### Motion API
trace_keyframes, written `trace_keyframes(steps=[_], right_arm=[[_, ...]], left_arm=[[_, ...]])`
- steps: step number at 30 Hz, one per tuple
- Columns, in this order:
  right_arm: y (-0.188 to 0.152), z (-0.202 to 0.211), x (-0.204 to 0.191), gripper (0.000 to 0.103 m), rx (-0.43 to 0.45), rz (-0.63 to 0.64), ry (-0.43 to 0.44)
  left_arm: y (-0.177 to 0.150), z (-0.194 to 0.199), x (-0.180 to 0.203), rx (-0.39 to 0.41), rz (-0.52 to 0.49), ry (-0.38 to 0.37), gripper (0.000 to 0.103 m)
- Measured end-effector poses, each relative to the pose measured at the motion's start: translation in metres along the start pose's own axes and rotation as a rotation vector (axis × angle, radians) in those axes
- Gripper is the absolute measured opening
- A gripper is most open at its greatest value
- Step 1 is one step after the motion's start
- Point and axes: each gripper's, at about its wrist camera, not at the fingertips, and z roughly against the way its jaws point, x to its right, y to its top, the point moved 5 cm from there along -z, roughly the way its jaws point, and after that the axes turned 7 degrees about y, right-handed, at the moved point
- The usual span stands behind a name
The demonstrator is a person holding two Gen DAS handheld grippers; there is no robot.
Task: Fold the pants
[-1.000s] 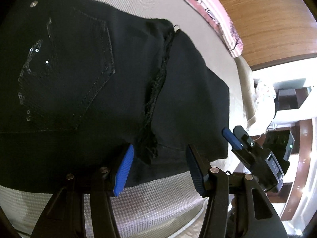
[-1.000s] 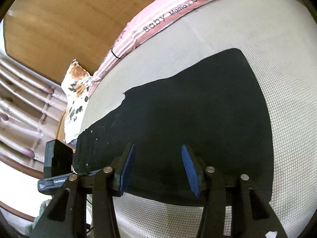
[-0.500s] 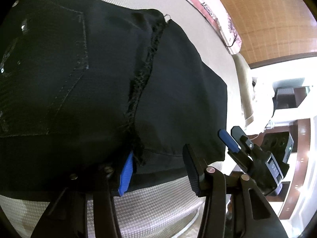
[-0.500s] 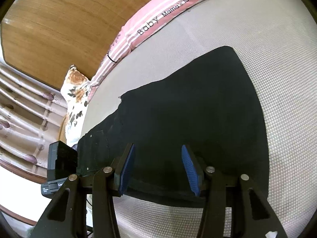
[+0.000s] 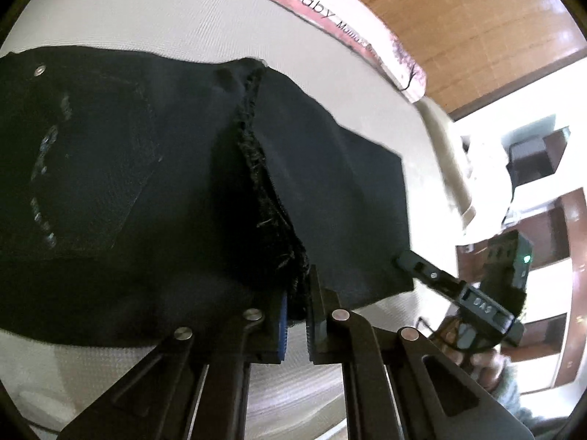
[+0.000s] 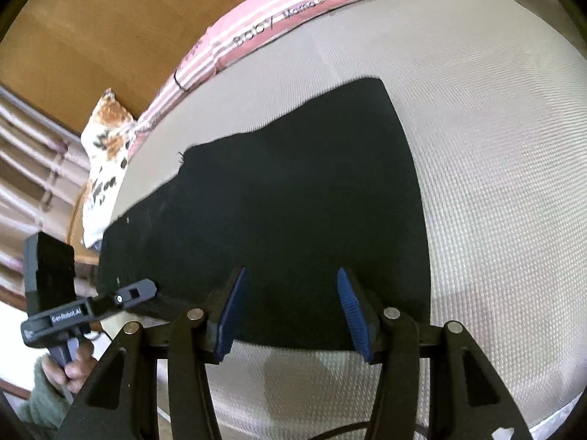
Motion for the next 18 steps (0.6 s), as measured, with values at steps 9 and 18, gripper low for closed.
trace_keyframes(steps=[9, 18], right_arm=[[-0.006, -0.009, -0.002, 0.051, -0.048, 0.066, -0.034], [0.058, 0.004, -0.010, 0.050, 0.105, 0.224, -0.161]], left_arm=[[-0.006, -0.023, -0.008, -0.059, -0.025, 0.110, 0.012], [0.027, 0.014, -0.004, 0.139, -0.150, 0.304, 0.022]])
